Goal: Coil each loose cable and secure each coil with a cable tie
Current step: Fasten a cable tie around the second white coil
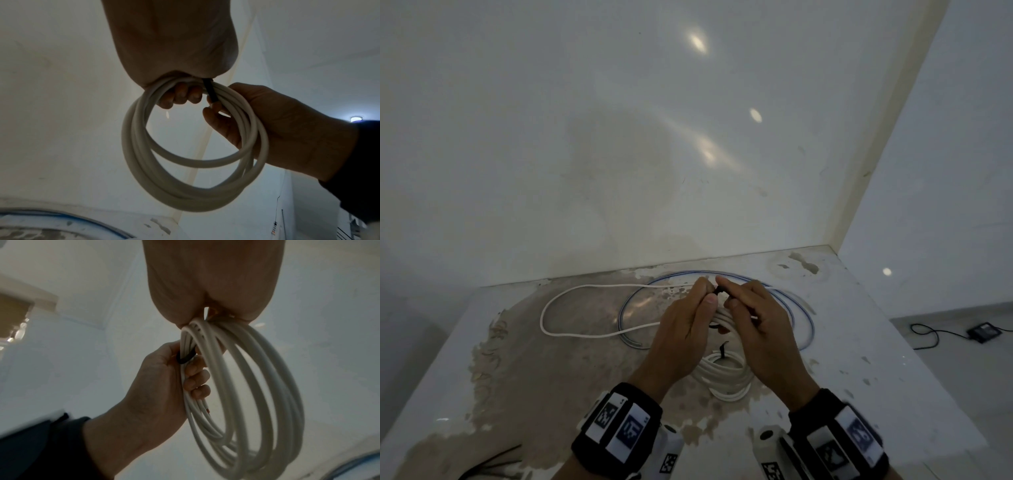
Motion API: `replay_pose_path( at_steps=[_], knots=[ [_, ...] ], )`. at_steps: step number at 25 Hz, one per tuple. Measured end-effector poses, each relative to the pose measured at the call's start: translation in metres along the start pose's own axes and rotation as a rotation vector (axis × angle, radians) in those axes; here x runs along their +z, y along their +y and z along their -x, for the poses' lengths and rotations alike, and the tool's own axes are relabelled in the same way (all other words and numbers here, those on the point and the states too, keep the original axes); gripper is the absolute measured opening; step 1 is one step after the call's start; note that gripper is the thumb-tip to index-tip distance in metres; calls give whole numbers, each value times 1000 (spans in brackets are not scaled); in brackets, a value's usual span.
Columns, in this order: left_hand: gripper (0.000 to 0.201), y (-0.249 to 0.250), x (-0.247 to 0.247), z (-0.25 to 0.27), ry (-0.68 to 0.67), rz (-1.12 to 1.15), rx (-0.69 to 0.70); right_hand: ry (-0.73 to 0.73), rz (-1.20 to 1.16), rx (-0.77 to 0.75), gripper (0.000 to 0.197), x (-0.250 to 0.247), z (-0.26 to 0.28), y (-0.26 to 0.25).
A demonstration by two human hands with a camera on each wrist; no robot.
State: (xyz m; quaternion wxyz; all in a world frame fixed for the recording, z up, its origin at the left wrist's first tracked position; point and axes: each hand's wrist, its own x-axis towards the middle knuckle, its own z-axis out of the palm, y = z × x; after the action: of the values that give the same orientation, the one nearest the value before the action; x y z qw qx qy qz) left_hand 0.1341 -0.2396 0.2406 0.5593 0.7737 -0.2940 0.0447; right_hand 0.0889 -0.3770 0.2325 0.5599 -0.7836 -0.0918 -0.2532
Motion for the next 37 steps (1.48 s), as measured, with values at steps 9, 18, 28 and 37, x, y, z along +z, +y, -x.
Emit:
replay_pose_path(
  at_steps=[9, 18, 28, 37],
  knots=[
    [49, 4, -1, -3, -146, -9, -97, 69, -132, 132, 30, -7, 3, 2],
    [43, 11, 3, -9, -58, 34, -221, 187, -224, 234, 33, -4, 0, 1],
    [11, 11, 13, -16, -40, 106, -34, 202, -218, 233, 18, -7, 2, 1],
    [13, 7, 18, -21, -42, 158, -38, 217, -230, 280, 13, -9, -2, 4]
  ],
)
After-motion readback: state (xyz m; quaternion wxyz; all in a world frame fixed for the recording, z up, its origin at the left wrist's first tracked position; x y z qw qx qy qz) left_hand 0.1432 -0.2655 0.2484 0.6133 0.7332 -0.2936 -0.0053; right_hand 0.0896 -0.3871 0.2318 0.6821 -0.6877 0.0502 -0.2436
